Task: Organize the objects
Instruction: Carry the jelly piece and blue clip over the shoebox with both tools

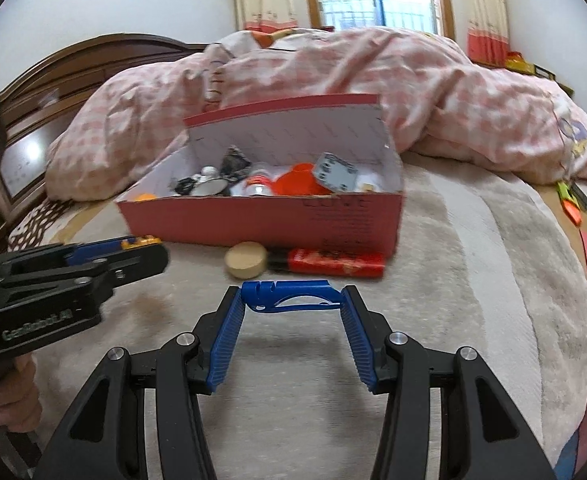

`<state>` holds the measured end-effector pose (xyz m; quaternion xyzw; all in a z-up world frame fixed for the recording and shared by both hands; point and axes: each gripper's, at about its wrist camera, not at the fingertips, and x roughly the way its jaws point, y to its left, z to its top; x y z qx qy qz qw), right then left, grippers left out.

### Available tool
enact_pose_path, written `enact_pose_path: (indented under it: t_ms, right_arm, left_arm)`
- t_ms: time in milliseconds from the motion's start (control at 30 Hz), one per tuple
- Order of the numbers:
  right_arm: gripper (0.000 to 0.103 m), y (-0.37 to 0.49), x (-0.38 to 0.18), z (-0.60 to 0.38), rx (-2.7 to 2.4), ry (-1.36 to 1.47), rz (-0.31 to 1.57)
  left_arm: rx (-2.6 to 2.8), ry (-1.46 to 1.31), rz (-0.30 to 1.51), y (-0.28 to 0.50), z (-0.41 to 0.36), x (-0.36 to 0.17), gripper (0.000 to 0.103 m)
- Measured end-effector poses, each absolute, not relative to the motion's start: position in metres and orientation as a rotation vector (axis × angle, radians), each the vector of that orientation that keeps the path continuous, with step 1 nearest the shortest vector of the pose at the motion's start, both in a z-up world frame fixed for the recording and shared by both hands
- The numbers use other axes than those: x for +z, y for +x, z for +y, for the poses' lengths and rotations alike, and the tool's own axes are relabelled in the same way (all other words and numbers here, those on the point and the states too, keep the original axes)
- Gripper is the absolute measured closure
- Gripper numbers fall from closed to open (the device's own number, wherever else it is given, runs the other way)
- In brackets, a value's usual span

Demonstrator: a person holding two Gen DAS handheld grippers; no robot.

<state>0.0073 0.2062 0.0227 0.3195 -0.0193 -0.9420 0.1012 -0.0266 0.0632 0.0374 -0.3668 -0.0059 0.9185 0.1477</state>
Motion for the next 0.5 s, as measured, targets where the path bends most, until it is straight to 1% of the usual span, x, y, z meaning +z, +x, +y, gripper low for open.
enact_pose_path:
  t_ms: [500]
  right_arm:
    - [0.052, 0.012, 0.035, 0.195, -2.735, 0.905, -0.031]
  left_arm:
    - [2.667, -1.029, -0.023, -0.031, 0.057, 0.047, 0.068]
